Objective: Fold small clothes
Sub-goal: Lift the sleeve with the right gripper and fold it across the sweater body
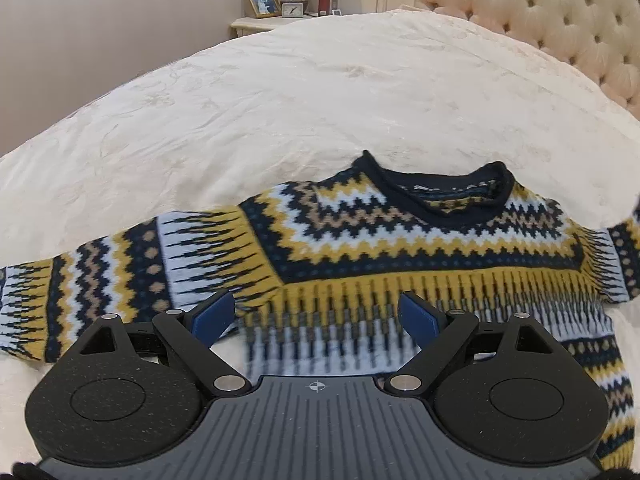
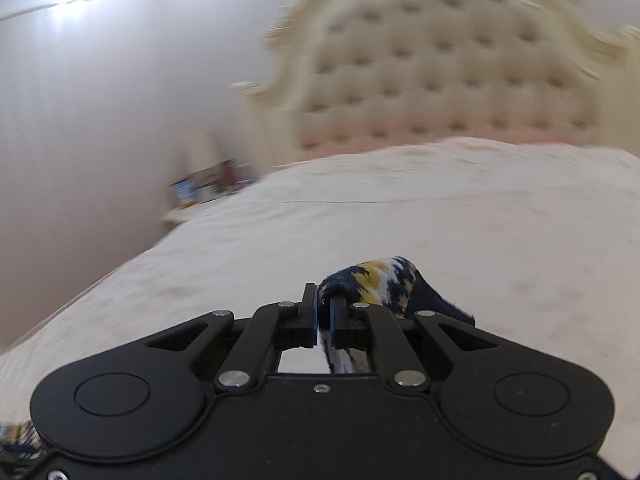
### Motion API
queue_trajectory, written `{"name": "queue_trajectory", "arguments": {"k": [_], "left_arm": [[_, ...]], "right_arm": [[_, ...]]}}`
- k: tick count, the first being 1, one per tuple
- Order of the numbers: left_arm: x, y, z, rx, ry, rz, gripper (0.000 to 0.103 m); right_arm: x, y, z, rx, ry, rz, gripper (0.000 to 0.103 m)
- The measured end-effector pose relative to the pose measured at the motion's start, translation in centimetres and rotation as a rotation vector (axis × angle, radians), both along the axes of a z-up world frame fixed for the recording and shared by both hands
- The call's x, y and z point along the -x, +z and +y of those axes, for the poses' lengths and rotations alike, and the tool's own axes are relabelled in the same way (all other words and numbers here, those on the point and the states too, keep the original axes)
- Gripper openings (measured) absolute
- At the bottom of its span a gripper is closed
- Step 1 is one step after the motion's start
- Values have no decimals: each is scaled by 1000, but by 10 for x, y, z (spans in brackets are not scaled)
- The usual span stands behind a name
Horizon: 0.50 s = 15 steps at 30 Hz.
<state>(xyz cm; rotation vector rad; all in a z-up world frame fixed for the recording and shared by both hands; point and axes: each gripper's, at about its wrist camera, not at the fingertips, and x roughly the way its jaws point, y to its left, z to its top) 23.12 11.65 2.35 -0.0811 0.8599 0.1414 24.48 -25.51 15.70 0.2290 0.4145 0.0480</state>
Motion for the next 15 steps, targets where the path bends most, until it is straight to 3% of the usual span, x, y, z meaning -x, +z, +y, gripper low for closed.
{"name": "queue_trajectory", "arguments": {"k": [6, 11, 15], "left_arm": [[4, -7, 36, 121, 53, 19, 89], [4, -4, 67, 230, 119, 10, 89], [5, -6, 79, 271, 139, 9, 89]], "right_arm": [[-15, -23, 113, 74, 211, 51, 11], [-17, -80, 190, 159, 324, 151, 11], [-10, -141, 227, 203, 384, 257, 14]]}}
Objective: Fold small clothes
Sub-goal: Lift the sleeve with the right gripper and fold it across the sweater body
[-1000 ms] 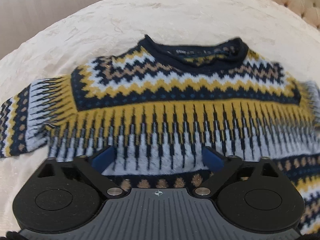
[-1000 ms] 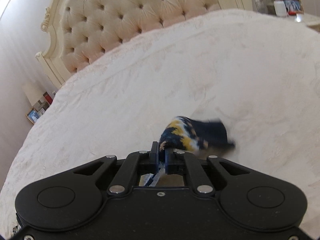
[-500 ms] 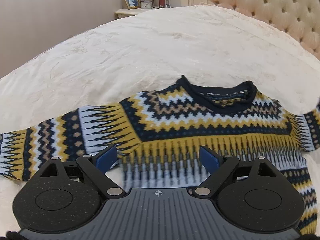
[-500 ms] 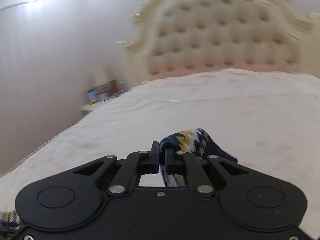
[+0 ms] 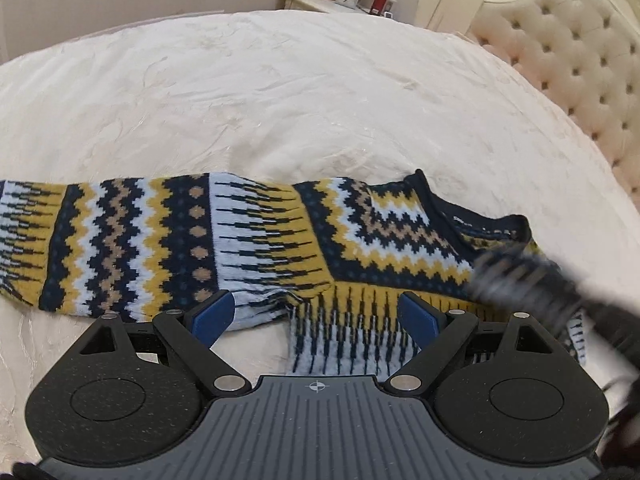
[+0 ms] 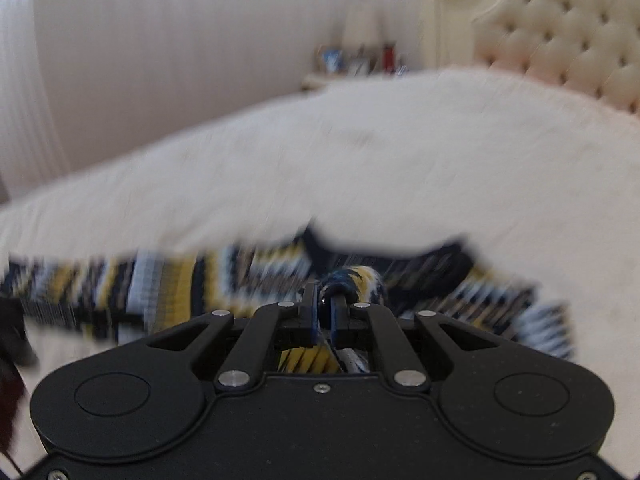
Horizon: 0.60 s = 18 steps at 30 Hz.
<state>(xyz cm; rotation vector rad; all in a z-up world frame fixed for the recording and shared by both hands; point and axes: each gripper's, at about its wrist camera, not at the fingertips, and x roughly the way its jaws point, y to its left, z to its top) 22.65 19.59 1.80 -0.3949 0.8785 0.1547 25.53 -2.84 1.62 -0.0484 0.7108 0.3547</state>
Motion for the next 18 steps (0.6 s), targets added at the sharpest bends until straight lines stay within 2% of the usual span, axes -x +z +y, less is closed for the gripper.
{"name": "queue_trajectory", "arguments": {"k": [4, 6, 7, 8, 14, 18], "left_arm": [[-1, -4, 2, 3, -3, -13, 89], [-4, -6, -1, -15, -10, -15, 89], [-5, -8, -5, -27, -14, -16, 89], [-6, -9, -8, -37, -20, -18, 89], [-10, -15, -40, -118, -99, -40, 89], [-7, -13, -69, -205, -173, -100, 89]], "right_arm": [[20, -32, 13, -22, 64, 79, 21], [36, -37, 18, -34, 96, 83, 37], [45, -38, 15, -46, 110, 78, 49], [51, -37, 9, -57, 119, 71, 55], [80, -22, -29, -102, 89, 24, 57], [90, -16, -56, -57, 22, -42, 58]]}}
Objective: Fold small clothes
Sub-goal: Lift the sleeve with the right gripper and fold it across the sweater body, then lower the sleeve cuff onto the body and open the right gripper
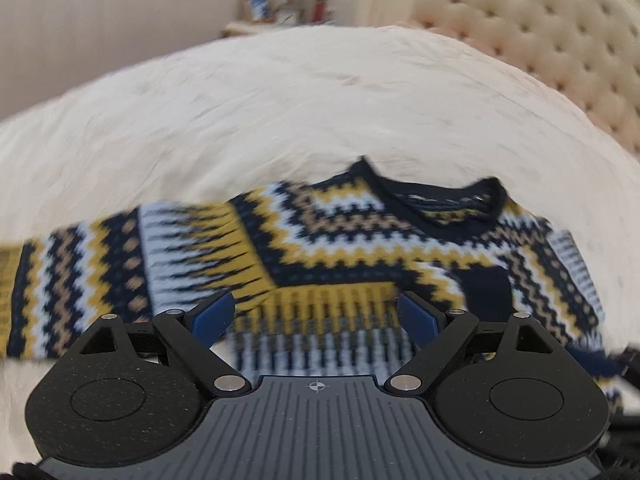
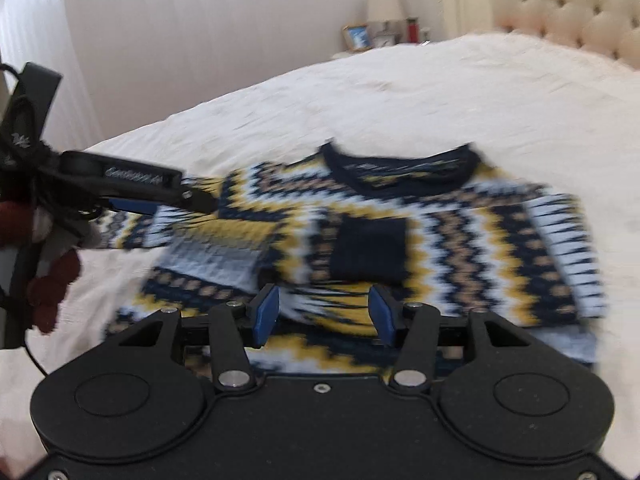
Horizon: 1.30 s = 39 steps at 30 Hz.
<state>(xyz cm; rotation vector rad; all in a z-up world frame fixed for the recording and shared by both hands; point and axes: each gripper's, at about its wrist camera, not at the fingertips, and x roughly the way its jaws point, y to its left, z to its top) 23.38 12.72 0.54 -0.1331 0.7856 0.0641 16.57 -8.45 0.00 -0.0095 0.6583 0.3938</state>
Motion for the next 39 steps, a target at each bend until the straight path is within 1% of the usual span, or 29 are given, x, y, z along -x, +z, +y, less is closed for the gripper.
{"name": "queue_trajectory", "arguments": {"k": [2, 4, 7, 9, 11, 16, 19, 21, 23, 26, 30, 35, 39], "left_arm": [[3, 2, -17, -61, -46, -39, 89], [8, 3, -35, -120, -90, -78, 89], [12, 6, -58, -182, -149, -123, 89], [14, 4, -72, -207, -193, -143, 89], [14, -2, -83, -231, -236, -141, 89], [12, -30, -105, -336, -323, -88, 89], [9, -44, -110, -390, -334, -64, 89], [6, -47, -109, -408, -310, -62, 89], [3, -47, -100, -389, -279, -52, 89], [-3, -47, -84, -339, -227, -29, 89], [-9, -48, -66, -296, -154, -7, 89], [-14, -50, -45, -246, -43, 28, 89], [-13, -48, -21, -135, 58, 38, 89]], "right_arm": [[-1, -3, -12, 8, -50, -21, 58], [-4, -6, -26, -25, -97, -19, 58], [-13, -12, -43, -86, -162, -2, 58], [-16, -14, -51, -109, -188, 9, 58], [-17, -17, -58, -133, -208, 22, 58], [-18, -22, -73, -204, -249, 56, 58], [-20, -25, -76, -211, -254, 68, 58], [-22, -29, -75, -197, -250, 76, 58], [-25, -34, -73, -162, -252, 82, 58], [-30, -42, -71, -119, -262, 91, 58], [-32, -46, -69, -94, -265, 100, 58], [-29, -44, -64, -73, -238, 87, 58], [-29, -45, -60, -40, -226, 90, 59]]}}
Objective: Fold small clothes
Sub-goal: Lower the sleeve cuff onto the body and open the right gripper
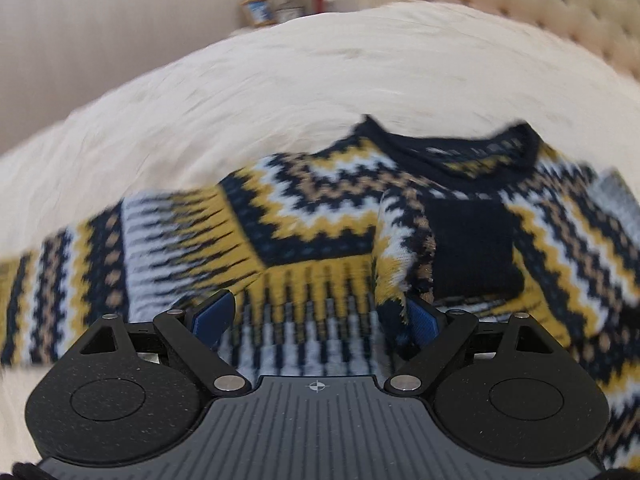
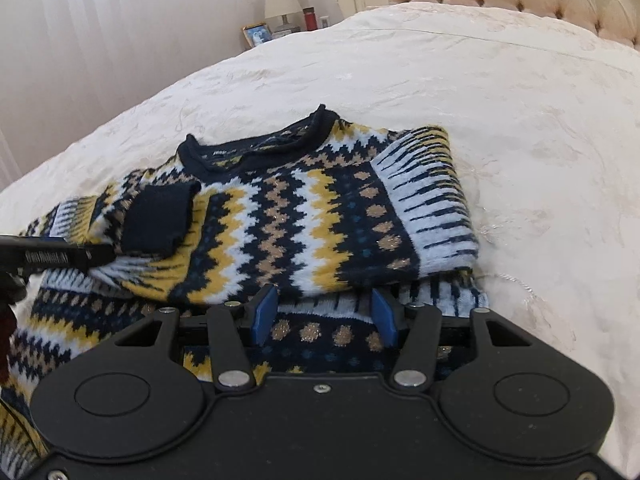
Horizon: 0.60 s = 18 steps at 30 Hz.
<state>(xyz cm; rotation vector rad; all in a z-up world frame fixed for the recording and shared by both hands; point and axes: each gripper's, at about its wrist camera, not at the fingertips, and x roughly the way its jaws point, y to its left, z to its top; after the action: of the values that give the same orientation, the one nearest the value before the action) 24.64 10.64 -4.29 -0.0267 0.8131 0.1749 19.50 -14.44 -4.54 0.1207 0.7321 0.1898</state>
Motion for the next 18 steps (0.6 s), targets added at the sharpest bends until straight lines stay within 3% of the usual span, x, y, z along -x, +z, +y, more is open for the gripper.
{"name": "queue_trajectory", "arguments": {"k": [5, 10, 13, 18], "left_arm": [[5, 9, 17, 101, 71, -37, 89], [2, 15, 23, 102, 93, -43, 89], [1, 10, 21, 118, 79, -3, 89], [-5, 6, 11, 68, 46, 25, 88]], "right_arm": [[-3, -5, -2, 1, -13, 25, 59], [-2, -1, -3, -9, -16, 20, 59], [3, 11, -2, -19, -10, -18, 59], [6, 34, -1, -59, -4, -153, 59]]}}
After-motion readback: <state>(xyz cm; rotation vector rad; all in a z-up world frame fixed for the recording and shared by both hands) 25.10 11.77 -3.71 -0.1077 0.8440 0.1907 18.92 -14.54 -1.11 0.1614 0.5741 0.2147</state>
